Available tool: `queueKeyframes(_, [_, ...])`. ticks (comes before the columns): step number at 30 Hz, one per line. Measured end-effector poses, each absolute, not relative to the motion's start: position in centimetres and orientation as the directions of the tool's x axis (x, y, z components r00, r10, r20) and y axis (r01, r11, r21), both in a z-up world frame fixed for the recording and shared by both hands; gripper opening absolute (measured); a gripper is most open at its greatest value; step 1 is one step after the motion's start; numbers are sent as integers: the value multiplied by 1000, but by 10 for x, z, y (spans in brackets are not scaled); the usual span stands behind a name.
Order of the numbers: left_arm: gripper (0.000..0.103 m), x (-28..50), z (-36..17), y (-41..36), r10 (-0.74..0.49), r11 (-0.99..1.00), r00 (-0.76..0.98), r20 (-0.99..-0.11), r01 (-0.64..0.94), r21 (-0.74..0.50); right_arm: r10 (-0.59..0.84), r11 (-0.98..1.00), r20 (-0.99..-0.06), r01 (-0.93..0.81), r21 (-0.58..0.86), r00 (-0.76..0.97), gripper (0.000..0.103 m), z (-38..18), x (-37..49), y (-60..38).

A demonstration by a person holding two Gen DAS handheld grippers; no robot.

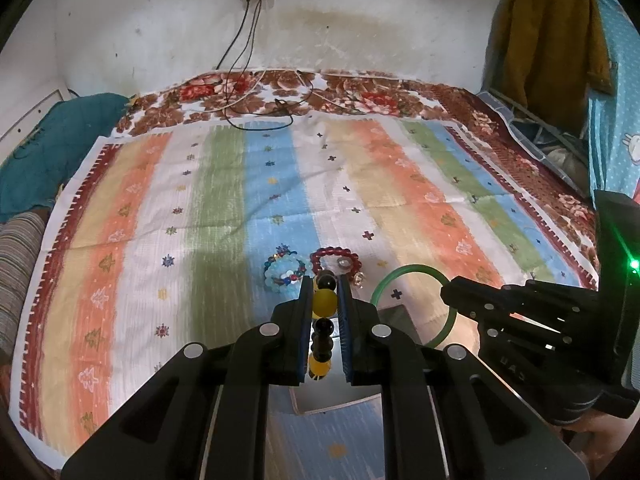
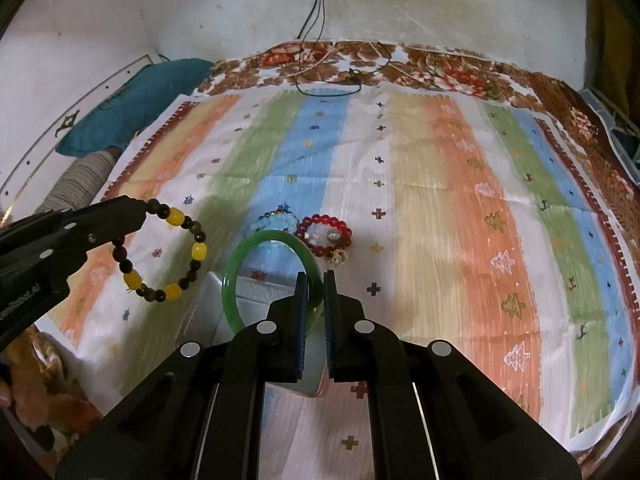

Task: Organize jewelry
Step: 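Lower both bracelets into the tin and open both tools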

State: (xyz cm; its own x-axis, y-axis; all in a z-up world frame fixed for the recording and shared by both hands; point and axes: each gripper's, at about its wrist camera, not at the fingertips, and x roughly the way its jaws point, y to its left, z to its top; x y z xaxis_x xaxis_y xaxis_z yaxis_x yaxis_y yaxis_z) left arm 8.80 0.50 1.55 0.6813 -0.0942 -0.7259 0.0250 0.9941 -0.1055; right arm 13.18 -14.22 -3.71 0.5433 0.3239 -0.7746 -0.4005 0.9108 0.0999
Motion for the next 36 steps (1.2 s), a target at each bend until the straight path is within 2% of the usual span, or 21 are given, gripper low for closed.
queueKeyframes(7, [12, 81, 14, 2, -94, 994, 682, -726, 27, -104, 354, 898, -784, -419, 133, 510, 11, -41, 127, -142])
queueKeyframes(8, [18, 81, 14, 2, -88, 995, 685, -723, 20, -102, 368, 893, -788, -425, 151, 494, 13, -43, 128, -141])
queueKeyframes(9, [23, 81, 14, 3, -84, 995, 686, -723, 14, -103, 372, 892, -793, -423, 160, 483, 17, -44, 129, -141])
queueKeyframes(10, [30, 81, 14, 4, -79, 995, 687, -722, 7, -102, 369, 894, -795, -418, 162, 481, 35, -45, 129, -141])
queueKeyframes(11, [32, 81, 14, 5, -71, 995, 687, -723, -1, -99, 363, 898, -793, -410, 159, 489, 48, -44, 129, -142])
queueKeyframes(13, [34, 84, 12, 10, -47, 996, 683, -729, -27, -89, 354, 904, -791, -398, 154, 499, 48, -43, 130, -144])
queueKeyframes(18, [51, 91, 7, 27, -19, 991, 668, -744, -88, -105, 337, 916, -799, -369, 157, 498, 52, -46, 136, -149])
queueKeyframes(23, [63, 99, 1, 44, -13, 980, 642, -766, -145, -138, 333, 921, -800, -352, 164, 499, 63, -47, 144, -150])
queueKeyframes(26, [71, 105, -6, 52, -9, 973, 620, -784, -174, -149, 327, 924, -804, -345, 164, 496, 66, -49, 149, -151])
queueKeyframes(30, [77, 113, -12, 59, 0, 968, 598, -802, -202, -150, 321, 927, -812, -336, 164, 488, 71, -52, 157, -150])
queueKeyframes(32, [78, 118, -16, 62, 7, 966, 587, -810, -212, -145, 315, 930, -814, -330, 163, 487, 81, -54, 161, -150])
queueKeyframes(36, [79, 127, -23, 63, 10, 968, 569, -822, -213, -135, 306, 934, -819, -321, 158, 486, 83, -57, 169, -148])
